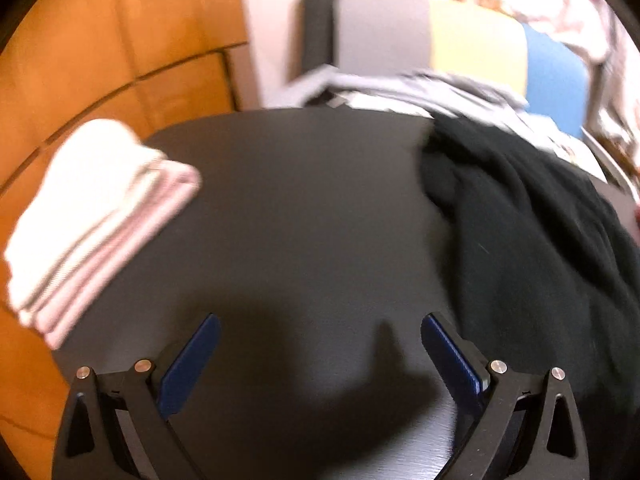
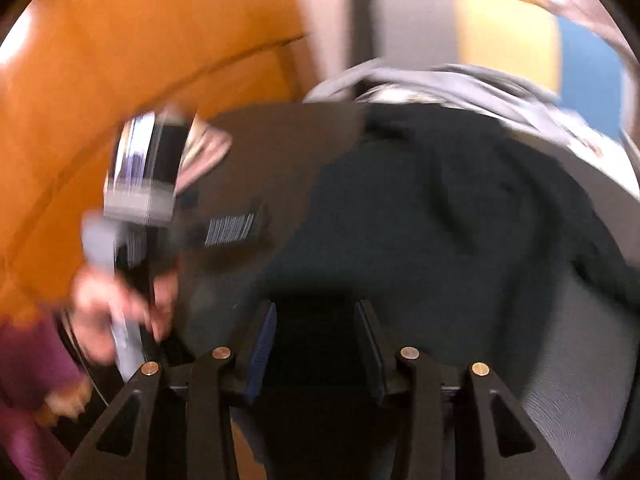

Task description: Fold clothes

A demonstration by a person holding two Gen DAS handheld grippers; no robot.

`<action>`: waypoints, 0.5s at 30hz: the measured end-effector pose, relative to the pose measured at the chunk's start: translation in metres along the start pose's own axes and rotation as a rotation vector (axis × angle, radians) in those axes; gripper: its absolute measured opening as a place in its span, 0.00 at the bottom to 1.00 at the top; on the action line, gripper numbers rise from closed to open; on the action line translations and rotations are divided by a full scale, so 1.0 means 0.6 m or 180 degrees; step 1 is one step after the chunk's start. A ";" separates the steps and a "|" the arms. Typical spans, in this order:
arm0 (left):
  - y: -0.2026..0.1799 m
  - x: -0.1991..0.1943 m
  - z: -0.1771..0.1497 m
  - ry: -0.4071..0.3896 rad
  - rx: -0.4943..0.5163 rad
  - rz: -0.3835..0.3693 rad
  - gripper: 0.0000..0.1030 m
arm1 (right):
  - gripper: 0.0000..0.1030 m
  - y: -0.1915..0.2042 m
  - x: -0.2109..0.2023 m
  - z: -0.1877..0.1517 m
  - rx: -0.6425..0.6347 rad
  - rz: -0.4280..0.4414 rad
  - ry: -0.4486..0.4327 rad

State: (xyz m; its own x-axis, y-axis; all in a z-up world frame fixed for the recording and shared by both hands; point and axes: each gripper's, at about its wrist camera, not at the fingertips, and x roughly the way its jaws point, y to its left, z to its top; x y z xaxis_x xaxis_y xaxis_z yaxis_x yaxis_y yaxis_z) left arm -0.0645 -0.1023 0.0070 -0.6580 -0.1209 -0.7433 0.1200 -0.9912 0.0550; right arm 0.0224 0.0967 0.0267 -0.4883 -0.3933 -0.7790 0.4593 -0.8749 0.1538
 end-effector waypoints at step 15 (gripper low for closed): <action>0.059 -0.003 -0.005 0.0193 -0.0319 -0.0080 0.99 | 0.03 -0.096 -0.034 0.007 0.0486 -0.0622 -0.0520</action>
State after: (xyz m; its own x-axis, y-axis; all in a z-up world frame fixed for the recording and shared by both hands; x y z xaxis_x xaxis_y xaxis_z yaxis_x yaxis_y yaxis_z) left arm -0.0568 -0.1369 0.0085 -0.6159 -0.0895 -0.7828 0.1798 -0.9833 -0.0290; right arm 0.0027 0.1538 0.0364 -0.6752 -0.2425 -0.6966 0.2338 -0.9661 0.1097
